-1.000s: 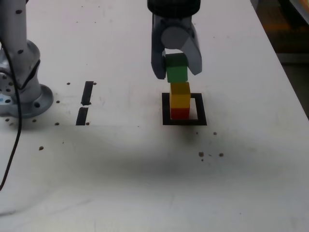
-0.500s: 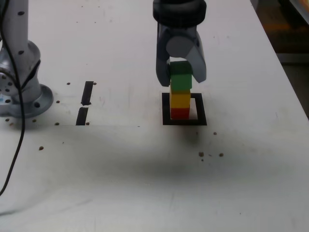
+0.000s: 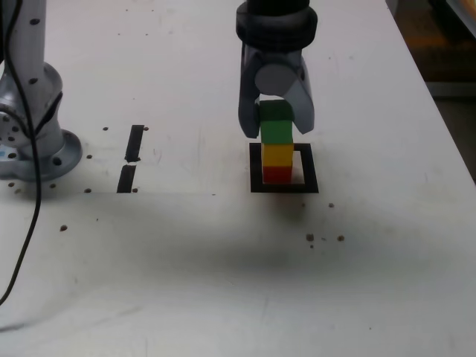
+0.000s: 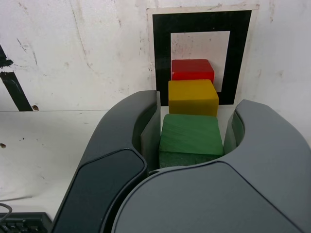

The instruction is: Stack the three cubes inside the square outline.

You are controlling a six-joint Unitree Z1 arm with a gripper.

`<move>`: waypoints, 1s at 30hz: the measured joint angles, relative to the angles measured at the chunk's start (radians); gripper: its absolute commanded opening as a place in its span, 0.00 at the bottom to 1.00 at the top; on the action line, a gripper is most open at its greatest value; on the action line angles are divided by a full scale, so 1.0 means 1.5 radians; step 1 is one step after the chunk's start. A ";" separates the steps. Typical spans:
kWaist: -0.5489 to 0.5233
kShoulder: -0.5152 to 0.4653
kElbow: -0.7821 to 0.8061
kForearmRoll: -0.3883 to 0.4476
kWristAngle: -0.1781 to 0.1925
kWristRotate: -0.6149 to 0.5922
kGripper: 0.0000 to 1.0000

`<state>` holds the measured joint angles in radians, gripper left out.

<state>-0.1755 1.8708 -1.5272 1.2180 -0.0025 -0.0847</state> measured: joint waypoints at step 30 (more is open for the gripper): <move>0.000 -0.002 0.007 -0.002 0.020 -0.008 0.85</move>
<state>-0.1757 1.8685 -1.5170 1.2149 0.0279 -0.0971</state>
